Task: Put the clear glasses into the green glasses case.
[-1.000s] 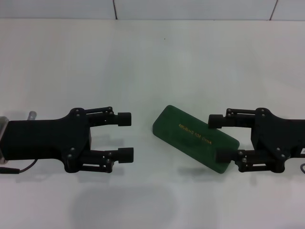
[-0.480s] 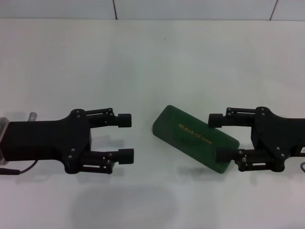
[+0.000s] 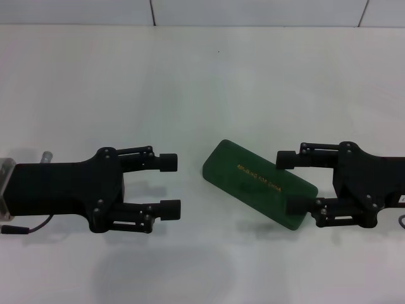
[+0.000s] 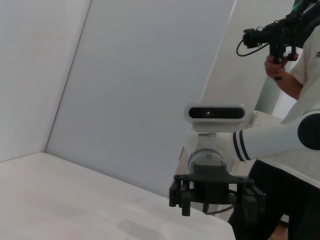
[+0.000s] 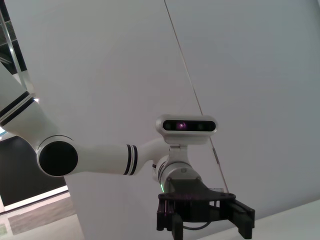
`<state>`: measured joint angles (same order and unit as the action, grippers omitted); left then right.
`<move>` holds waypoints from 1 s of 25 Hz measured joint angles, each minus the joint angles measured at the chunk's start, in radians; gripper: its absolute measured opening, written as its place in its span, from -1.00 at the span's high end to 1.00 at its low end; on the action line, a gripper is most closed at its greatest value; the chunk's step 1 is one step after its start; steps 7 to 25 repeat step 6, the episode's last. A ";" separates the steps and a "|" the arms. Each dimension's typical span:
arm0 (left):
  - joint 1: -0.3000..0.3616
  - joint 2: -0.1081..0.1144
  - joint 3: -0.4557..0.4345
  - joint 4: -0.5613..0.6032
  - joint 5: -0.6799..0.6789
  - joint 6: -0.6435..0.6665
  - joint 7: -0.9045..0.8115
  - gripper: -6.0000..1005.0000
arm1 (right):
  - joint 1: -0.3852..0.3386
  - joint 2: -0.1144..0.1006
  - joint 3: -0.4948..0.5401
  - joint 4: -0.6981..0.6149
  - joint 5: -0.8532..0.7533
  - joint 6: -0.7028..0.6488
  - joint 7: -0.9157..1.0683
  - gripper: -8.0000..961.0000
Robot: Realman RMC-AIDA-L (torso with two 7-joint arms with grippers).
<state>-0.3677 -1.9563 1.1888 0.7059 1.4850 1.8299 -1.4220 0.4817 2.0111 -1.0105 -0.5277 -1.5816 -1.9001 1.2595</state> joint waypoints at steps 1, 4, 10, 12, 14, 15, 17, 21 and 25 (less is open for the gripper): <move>0.000 0.000 0.000 0.000 0.000 0.000 0.000 -0.66 | 0.000 0.000 0.001 0.000 0.000 0.000 0.000 -0.48; 0.000 0.000 0.000 -0.002 0.000 0.000 0.000 -0.66 | 0.000 0.000 0.006 0.000 0.000 0.000 0.000 -0.48; 0.000 0.000 0.000 -0.003 0.000 0.000 0.000 -0.66 | 0.000 0.000 0.007 -0.001 0.000 0.000 0.000 -0.48; 0.000 0.000 0.000 -0.003 0.000 0.000 0.000 -0.66 | 0.000 0.000 0.007 -0.001 0.000 0.000 0.000 -0.48; 0.000 0.000 0.000 -0.003 0.000 0.000 0.000 -0.66 | 0.000 0.000 0.007 -0.001 0.000 0.000 0.000 -0.48; 0.000 0.000 0.000 -0.003 0.000 0.000 0.000 -0.66 | 0.000 0.000 0.007 -0.001 0.000 0.000 0.000 -0.48; 0.000 0.000 0.000 -0.003 0.000 0.000 0.000 -0.66 | 0.000 0.000 0.007 -0.001 0.000 0.000 0.000 -0.48; 0.000 0.000 0.000 -0.003 0.000 0.000 0.000 -0.66 | 0.000 0.000 0.007 -0.001 0.000 0.000 0.000 -0.48; 0.000 0.000 0.000 -0.003 0.000 0.000 0.000 -0.66 | 0.000 0.000 0.007 -0.001 0.000 0.000 0.000 -0.48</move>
